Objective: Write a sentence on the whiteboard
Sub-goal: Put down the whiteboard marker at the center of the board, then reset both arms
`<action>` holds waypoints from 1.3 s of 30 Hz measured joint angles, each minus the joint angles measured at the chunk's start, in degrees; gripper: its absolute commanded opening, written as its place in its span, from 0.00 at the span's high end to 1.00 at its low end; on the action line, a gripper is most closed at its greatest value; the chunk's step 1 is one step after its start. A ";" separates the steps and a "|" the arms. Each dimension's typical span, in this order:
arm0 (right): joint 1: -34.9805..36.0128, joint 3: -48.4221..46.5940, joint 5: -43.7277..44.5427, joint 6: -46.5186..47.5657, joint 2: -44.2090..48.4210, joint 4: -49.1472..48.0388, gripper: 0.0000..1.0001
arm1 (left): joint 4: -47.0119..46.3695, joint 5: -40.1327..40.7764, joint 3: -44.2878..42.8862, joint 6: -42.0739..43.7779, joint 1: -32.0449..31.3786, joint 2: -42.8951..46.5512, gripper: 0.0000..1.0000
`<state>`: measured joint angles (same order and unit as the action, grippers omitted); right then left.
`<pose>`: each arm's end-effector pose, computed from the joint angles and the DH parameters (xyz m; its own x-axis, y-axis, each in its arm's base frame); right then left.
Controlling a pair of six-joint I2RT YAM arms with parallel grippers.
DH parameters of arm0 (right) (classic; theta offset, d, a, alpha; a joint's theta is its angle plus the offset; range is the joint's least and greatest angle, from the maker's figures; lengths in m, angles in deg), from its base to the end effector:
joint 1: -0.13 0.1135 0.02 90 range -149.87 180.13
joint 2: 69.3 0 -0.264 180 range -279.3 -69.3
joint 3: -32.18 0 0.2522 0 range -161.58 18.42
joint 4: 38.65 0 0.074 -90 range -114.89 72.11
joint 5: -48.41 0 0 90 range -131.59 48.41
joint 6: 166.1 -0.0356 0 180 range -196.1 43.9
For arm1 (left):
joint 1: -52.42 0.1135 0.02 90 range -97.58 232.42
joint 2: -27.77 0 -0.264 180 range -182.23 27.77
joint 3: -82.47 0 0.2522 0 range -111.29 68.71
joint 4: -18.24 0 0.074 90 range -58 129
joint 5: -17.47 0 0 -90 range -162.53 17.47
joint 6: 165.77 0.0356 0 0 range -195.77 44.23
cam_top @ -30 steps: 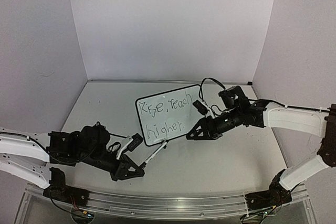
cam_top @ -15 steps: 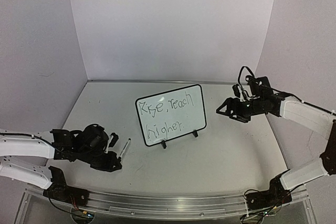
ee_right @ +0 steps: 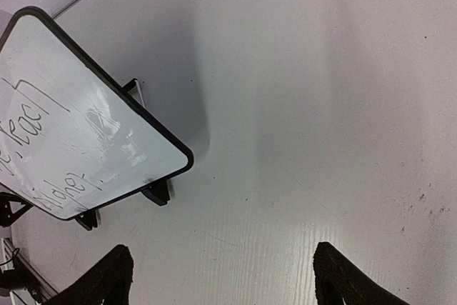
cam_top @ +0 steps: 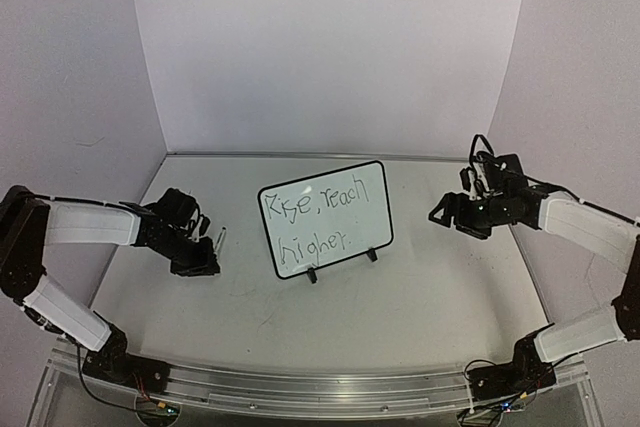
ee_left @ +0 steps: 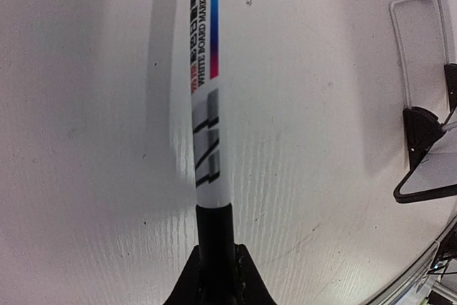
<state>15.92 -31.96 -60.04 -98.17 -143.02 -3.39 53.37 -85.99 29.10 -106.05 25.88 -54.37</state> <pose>0.2578 0.0846 0.2490 -0.8069 0.1422 -0.5733 -0.1844 0.8614 0.4732 0.2224 -0.1203 0.1561 -0.9591 -0.0691 -0.2745 0.0493 0.9142 -0.4023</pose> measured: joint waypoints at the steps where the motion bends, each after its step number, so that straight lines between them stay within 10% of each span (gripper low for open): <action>1: 0.00 0.35 0.77 -0.19 0.43 -0.04 0.17 | -0.16 -0.29 -0.67 0.87 0.65 -0.86 0.79; 14: 0.00 2.54 7.65 -1.25 3.09 -1.47 0.16 | -0.97 -2.35 -3.20 6.21 6.58 -4.32 0.08; 27: 0.00 6.09 19.87 2.33 9.57 -6.45 0.05 | -6.22 5.80 -8.41 11.99 15.22 0.35 0.01; 39: -0.01 22.86 28.92 8.55 25.18 -26.20 0.02 | -31.41 20.99 7.25 18.75 15.24 19.80 0.01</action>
<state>15.91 -9.10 -31.11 -89.62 -117.84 -29.59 21.96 -65.00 36.35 -87.31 41.11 -34.57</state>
